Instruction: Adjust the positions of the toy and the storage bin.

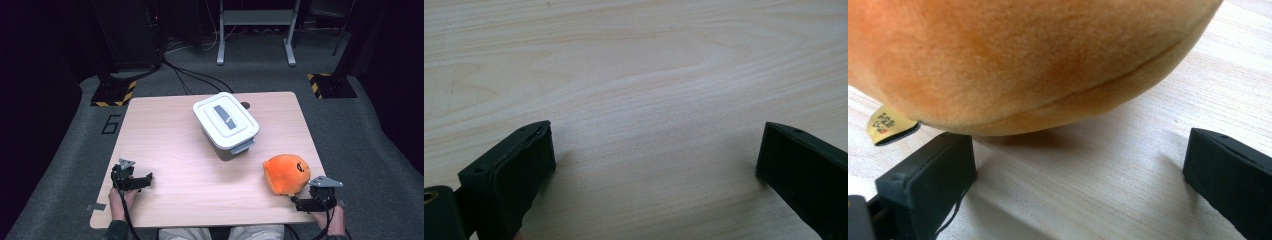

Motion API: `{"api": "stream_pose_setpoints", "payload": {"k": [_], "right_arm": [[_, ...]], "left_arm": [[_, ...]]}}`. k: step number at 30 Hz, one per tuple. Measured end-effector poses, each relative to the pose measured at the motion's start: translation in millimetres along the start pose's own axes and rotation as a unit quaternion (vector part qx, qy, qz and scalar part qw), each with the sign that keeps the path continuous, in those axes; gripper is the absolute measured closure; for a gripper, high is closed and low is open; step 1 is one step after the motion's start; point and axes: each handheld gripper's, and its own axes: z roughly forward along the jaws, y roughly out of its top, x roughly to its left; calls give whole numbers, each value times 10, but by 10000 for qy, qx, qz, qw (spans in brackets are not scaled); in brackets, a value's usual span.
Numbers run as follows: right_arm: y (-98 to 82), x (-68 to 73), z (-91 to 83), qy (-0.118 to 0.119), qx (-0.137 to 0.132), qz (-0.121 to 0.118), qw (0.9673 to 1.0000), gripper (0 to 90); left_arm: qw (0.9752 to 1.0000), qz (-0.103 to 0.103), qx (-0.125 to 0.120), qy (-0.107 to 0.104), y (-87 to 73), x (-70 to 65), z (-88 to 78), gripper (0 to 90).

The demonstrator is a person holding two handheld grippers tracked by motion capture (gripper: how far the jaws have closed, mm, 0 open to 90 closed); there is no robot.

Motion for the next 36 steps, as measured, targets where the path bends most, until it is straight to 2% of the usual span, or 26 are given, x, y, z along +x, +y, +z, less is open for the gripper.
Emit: {"api": "stream_pose_setpoints", "payload": {"k": [16,21,27,36], "right_arm": [[14,-6,-13,-63,94,14,9999,0],[25,-32,-31,-12,120,170,9998,0],[51,-8,-93,63,40,231,9997,0],[221,101,-281,147,-97,96,9998,0]], "left_arm": [[10000,-5,3,3,0,-1,-1,21],[10000,-5,4,3,1,-1,-1,21],[10000,-4,3,3,1,-1,-1,21],[10000,-5,2,2,1,-1,-1,21]]}}
